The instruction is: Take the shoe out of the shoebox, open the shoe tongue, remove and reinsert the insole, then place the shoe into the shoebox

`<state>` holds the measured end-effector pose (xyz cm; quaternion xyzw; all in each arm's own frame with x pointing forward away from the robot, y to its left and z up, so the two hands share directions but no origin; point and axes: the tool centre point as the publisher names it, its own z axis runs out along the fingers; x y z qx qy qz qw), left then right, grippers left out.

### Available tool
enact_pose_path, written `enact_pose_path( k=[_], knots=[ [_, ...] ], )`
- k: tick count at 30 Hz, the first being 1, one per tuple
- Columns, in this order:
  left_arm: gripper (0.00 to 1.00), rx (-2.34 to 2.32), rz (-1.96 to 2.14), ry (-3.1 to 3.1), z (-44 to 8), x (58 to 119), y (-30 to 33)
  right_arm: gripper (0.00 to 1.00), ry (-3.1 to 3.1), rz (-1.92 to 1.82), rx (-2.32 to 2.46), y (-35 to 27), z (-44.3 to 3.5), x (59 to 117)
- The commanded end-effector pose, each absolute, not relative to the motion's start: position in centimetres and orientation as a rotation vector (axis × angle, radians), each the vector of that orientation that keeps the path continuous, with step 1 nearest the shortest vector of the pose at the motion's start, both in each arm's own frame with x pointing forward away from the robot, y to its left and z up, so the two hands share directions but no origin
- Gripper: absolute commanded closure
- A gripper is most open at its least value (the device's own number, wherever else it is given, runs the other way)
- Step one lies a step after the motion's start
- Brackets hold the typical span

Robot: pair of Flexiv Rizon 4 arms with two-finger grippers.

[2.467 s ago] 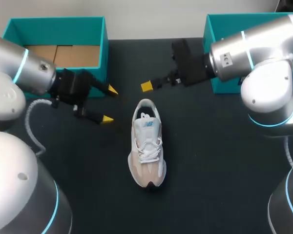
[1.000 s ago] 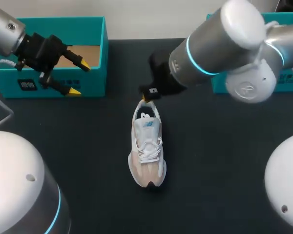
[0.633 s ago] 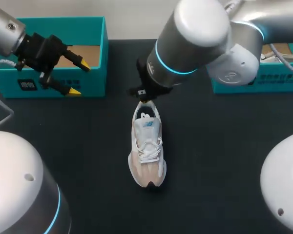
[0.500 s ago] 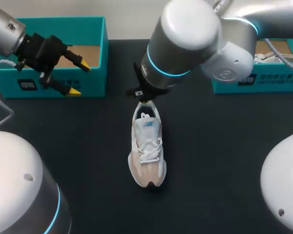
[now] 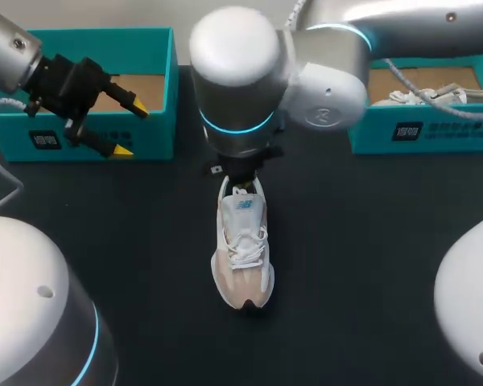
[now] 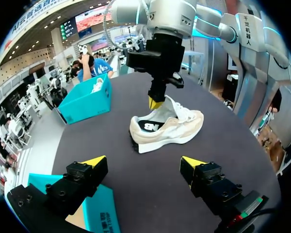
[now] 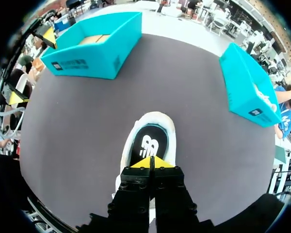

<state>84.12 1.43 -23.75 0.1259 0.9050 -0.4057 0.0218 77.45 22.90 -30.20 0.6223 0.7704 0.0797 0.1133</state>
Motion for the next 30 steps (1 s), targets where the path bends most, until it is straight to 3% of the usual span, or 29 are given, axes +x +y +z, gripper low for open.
enact_pose_path(
  k=[1,18,30],
  knots=[
    [0.0,0.391,-1.255,2.805,-23.8,84.1,1.5,1.0,2.263,0.221,1.836,23.7,-32.9,77.9],
    [0.0,0.391,-1.255,2.805,-23.8,84.1,1.5,1.0,2.305,0.172,1.887,23.7,-39.6,78.7],
    [0.0,0.391,-1.255,2.805,-23.8,84.1,1.5,1.0,2.256,0.137,1.845,22.4,-36.9,79.6]
  ],
)
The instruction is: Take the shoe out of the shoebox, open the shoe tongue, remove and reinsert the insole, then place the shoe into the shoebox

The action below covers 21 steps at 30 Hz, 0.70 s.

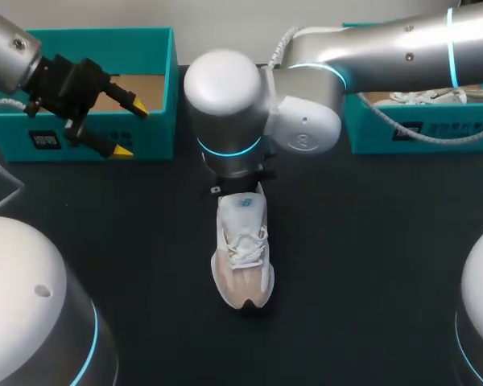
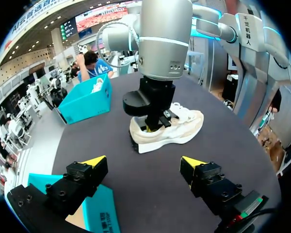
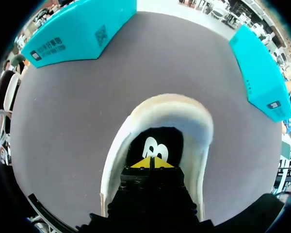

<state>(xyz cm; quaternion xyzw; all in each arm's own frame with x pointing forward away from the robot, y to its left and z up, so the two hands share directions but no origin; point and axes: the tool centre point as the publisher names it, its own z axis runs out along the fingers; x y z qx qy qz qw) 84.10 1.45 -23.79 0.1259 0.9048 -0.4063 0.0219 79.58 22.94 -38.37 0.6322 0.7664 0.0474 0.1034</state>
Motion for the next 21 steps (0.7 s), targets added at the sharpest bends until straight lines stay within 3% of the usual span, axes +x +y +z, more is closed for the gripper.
enact_pose_path(
  k=[1,11,21],
  knots=[
    [0.0,0.391,-1.255,2.805,-23.8,84.1,1.5,1.0,2.256,0.139,1.844,22.5,-36.6,79.9],
    [0.0,0.391,-1.255,2.805,-23.8,84.1,1.5,1.0,2.258,0.159,1.815,21.9,-39.3,82.4],
    [0.0,0.391,-1.255,2.805,-23.8,84.1,1.5,1.0,2.323,0.121,1.832,22.7,-39.6,81.2]
  ],
)
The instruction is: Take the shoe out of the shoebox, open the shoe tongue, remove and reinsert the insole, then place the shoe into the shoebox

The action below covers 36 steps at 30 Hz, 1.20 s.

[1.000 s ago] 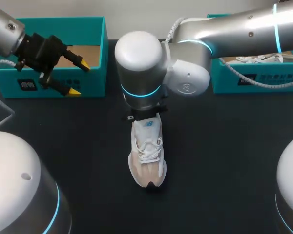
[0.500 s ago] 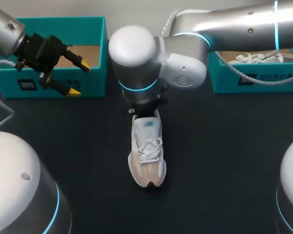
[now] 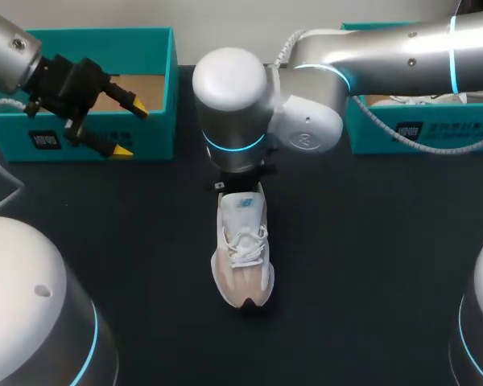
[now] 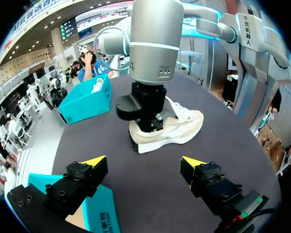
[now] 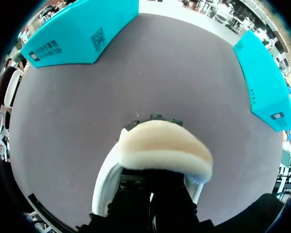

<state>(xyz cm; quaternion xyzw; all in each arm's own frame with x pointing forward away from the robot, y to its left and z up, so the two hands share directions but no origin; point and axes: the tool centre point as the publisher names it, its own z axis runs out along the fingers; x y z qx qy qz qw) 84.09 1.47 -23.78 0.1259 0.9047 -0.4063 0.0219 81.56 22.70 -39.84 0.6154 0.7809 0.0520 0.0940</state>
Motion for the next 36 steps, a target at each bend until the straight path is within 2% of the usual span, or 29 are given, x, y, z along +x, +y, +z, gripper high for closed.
enact_pose_path(
  k=[1,10,16,23,24,25,26,27,36],
  knots=[
    [0.0,0.391,-1.255,2.805,-23.8,84.1,1.5,1.0,2.331,0.1,1.836,22.5,-39.2,80.9],
    [0.0,0.391,-1.255,2.805,-23.8,84.1,1.5,1.0,2.355,-0.059,1.976,22.7,-34.0,77.1],
    [0.0,0.391,-1.255,2.805,-23.8,84.1,1.5,1.0,2.391,-0.118,2.06,23.1,-33.1,74.6],
    [0.0,0.391,-1.255,2.805,-23.8,84.1,1.5,1.0,2.349,-0.158,2.148,22.7,-34.7,73.4],
    [0.0,0.391,-1.255,2.805,-23.8,84.1,1.5,0.89,2.345,-0.167,2.164,22.6,-34.8,73.3],
    [0.0,0.391,-1.255,2.805,-23.8,84.1,1.5,0.52,2.345,-0.163,2.178,22.6,-34.8,73.3],
    [0.0,0.391,-1.255,2.805,-23.8,84.1,1.5,0.04,2.337,-0.148,2.193,22.6,-34.9,73.3],
    [0.0,0.391,-1.255,2.805,-23.8,84.1,1.5,0.0,2.339,-0.148,2.197,22.6,-34.9,73.3],
    [0.0,0.391,-1.255,2.805,-23.8,84.1,1.5,0.0,2.376,-0.121,2.281,23.1,-34.5,73.6]
  ],
)
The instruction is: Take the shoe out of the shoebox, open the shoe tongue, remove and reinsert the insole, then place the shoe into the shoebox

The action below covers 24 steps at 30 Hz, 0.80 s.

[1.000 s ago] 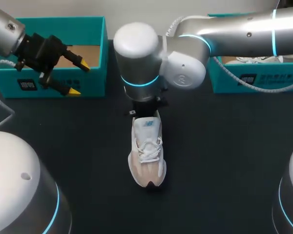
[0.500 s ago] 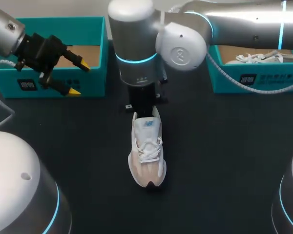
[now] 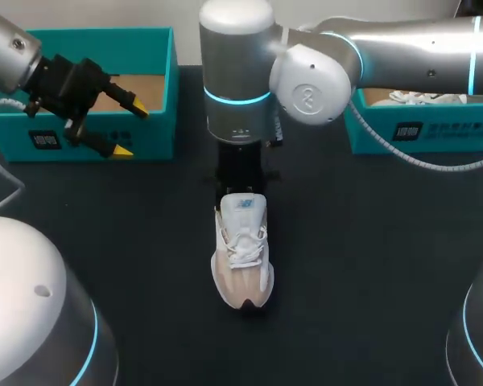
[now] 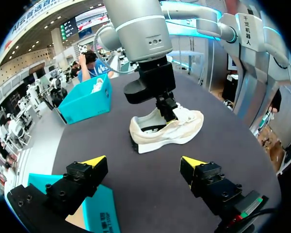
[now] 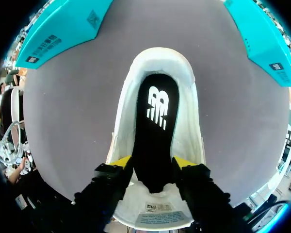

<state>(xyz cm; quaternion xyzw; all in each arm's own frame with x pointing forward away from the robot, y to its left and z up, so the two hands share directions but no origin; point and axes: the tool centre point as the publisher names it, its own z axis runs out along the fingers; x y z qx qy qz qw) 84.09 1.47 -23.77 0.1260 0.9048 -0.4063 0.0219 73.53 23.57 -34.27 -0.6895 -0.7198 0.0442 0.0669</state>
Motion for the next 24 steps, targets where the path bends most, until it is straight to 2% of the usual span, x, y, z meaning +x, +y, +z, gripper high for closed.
enact_pose_path(
  k=[1,14,24],
  knots=[
    [0.0,0.391,-1.255,2.805,-23.8,84.1,1.5,0.0,-2.142,0.109,-2.059,23.2,-34.5,73.7],
    [0.0,0.391,-1.255,2.805,-23.8,84.1,1.5,0.0,-2.176,0.122,-2.054,23.5,-34.2,73.7],
    [0.0,0.391,-1.255,2.805,-23.8,84.1,1.5,0.0,-2.209,0.099,-2.16,22.9,-30.6,73.9]
  ],
)
